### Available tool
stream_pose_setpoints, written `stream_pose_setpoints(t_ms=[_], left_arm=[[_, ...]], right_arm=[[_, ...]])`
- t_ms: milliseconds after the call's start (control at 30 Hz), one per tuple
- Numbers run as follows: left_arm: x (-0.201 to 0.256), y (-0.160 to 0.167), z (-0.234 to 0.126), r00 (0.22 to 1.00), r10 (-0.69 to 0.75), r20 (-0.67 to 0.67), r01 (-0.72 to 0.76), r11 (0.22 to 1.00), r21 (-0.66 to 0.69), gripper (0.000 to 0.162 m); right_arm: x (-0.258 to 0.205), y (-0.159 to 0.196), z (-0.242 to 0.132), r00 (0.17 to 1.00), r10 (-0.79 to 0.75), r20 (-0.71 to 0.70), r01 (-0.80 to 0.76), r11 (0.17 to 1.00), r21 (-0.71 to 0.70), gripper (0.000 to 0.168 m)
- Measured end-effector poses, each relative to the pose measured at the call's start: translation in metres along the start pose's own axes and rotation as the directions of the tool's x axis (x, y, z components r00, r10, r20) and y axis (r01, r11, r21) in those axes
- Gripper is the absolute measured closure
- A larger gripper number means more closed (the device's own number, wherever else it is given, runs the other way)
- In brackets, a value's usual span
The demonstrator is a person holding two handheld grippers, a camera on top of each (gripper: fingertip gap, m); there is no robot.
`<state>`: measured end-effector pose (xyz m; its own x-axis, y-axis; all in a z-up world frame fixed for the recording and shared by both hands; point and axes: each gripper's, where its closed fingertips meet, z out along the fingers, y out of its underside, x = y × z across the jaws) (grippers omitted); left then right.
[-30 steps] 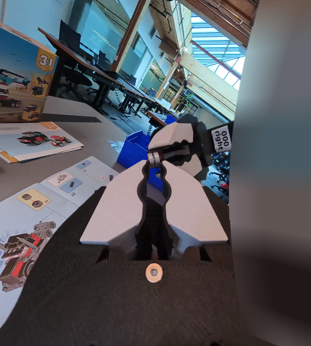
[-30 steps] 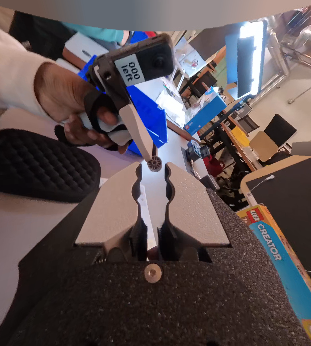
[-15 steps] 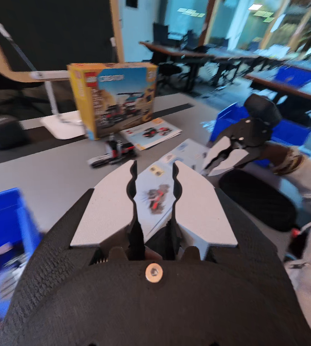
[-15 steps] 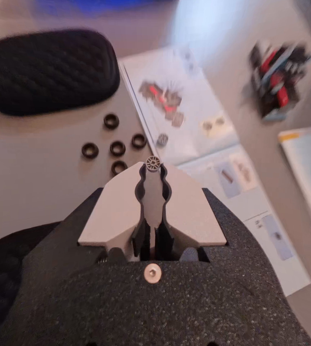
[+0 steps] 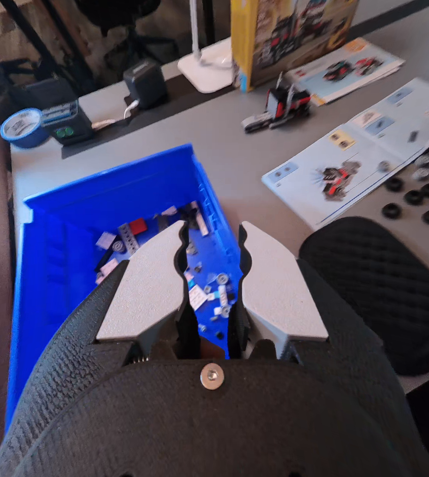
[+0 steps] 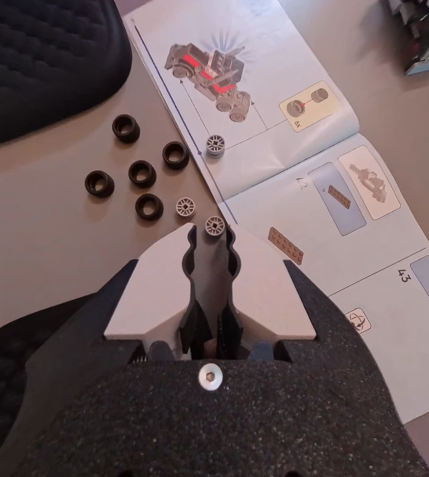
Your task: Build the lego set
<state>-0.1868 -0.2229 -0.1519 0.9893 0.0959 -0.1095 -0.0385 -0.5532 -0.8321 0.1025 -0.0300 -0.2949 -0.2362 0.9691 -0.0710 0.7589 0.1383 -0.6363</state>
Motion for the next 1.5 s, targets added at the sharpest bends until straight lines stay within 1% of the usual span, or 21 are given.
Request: stream_pose_setpoints(t_ms=[100,167,233,267,333,367,400,433,467,567,767,833,933,1000,1067,1167,1233,1300,1367,1433,1500], left_arm=[[-0.032,0.02,0.006,1.0,-0.01,0.007,0.011,0.996,-0.092,0.125],[-0.049,0.031,0.019,1.0,-0.006,-0.019,0.004,0.991,-0.132,0.125],[-0.064,0.047,0.038,0.999,0.007,-0.048,-0.016,0.979,-0.203,0.125],[-0.076,0.056,0.048,0.999,0.017,-0.032,-0.024,0.968,-0.251,0.125],[-0.104,0.077,0.067,0.997,0.054,0.047,-0.033,0.929,-0.368,0.125],[-0.118,0.088,0.075,0.993,0.071,0.096,-0.023,0.904,-0.426,0.128],[-0.131,0.098,0.082,0.988,0.067,0.138,0.006,0.881,-0.473,0.136],[-0.14,0.105,0.089,0.984,0.037,0.172,0.054,0.866,-0.497,0.14],[-0.146,0.108,0.096,0.981,-0.015,0.191,0.109,0.864,-0.492,0.142],[-0.149,0.104,0.111,0.968,-0.173,0.181,0.235,0.875,-0.424,0.142],[-0.15,0.11,0.121,0.964,-0.209,0.164,0.261,0.861,-0.437,0.14],[-0.149,0.111,0.124,0.966,-0.212,0.145,0.255,0.864,-0.434,0.146],[-0.145,0.11,0.122,0.973,-0.204,0.11,0.232,0.868,-0.439,0.146],[-0.138,0.101,0.115,0.978,-0.188,0.087,0.207,0.885,-0.416,0.146],[-0.128,0.081,0.102,0.984,-0.162,0.069,0.176,0.914,-0.364,0.146],[-0.095,0.031,0.077,0.988,-0.152,-0.023,0.144,0.968,-0.208,0.147],[-0.055,-0.011,0.057,0.977,-0.136,-0.167,0.127,0.99,-0.063,0.147],[-0.003,-0.051,0.035,0.93,-0.097,-0.354,0.13,0.989,0.073,0.146],[0.047,-0.078,0.018,0.864,-0.055,-0.5,0.161,0.972,0.17,0.147],[0.094,-0.095,0.009,0.785,-0.034,-0.618,0.221,0.948,0.23,0.147],[0.137,-0.103,0.005,0.681,-0.039,-0.731,0.307,0.922,0.236,0.147]], right_arm=[[0.001,-0.006,-0.01,1.0,0.016,-0.01,-0.015,0.998,0.061,0.145],[0.002,-0.013,-0.018,1.0,0.018,-0.024,-0.015,0.993,0.113,0.144],[0.003,-0.019,-0.026,0.999,0.026,-0.038,-0.019,0.987,0.162,0.145],[0.004,-0.022,-0.03,0.998,0.031,-0.05,-0.022,0.983,0.182,0.145],[0.005,-0.028,-0.038,0.997,0.039,-0.064,-0.024,0.975,0.219,0.146],[0.005,-0.03,-0.041,0.997,0.042,-0.07,-0.024,0.972,0.232,0.146],[0.006,-0.032,-0.043,0.996,0.042,-0.079,-0.022,0.971,0.239,0.147],[0.006,-0.033,-0.045,0.995,0.039,-0.088,-0.017,0.97,0.241,0.147],[0.006,-0.033,-0.046,0.995,0.037,-0.098,-0.012,0.971,0.24,0.148],[0.007,-0.032,-0.047,0.992,0.036,-0.119,-0.008,0.973,0.23,0.148],[0.013,-0.028,-0.047,0.99,0.033,-0.136,-0.003,0.976,0.216,0.149],[0.015,-0.029,-0.048,0.99,0.037,-0.14,-0.004,0.975,0.224,0.149],[0.016,-0.031,-0.049,0.989,0.037,-0.142,-0.002,0.972,0.234,0.15],[0.013,-0.032,-0.048,0.99,0.027,-0.139,0.006,0.973,0.233,0.15],[0.009,-0.035,-0.047,0.991,0.007,-0.134,0.025,0.971,0.239,0.15],[-0.005,-0.056,-0.044,0.993,-0.054,-0.103,0.085,0.944,0.319,0.15],[-0.02,-0.079,-0.043,0.989,-0.12,-0.084,0.144,0.906,0.397,0.15],[-0.037,-0.108,-0.046,0.981,-0.182,-0.073,0.194,0.853,0.485,0.148],[-0.053,-0.141,-0.052,0.97,-0.227,-0.086,0.234,0.78,0.581,0.144],[-0.069,-0.172,-0.061,0.954,-0.268,-0.137,0.289,0.692,0.661,0.14],[-0.084,-0.196,-0.07,0.93,-0.299,-0.212,0.357,0.61,0.708,0.138]])
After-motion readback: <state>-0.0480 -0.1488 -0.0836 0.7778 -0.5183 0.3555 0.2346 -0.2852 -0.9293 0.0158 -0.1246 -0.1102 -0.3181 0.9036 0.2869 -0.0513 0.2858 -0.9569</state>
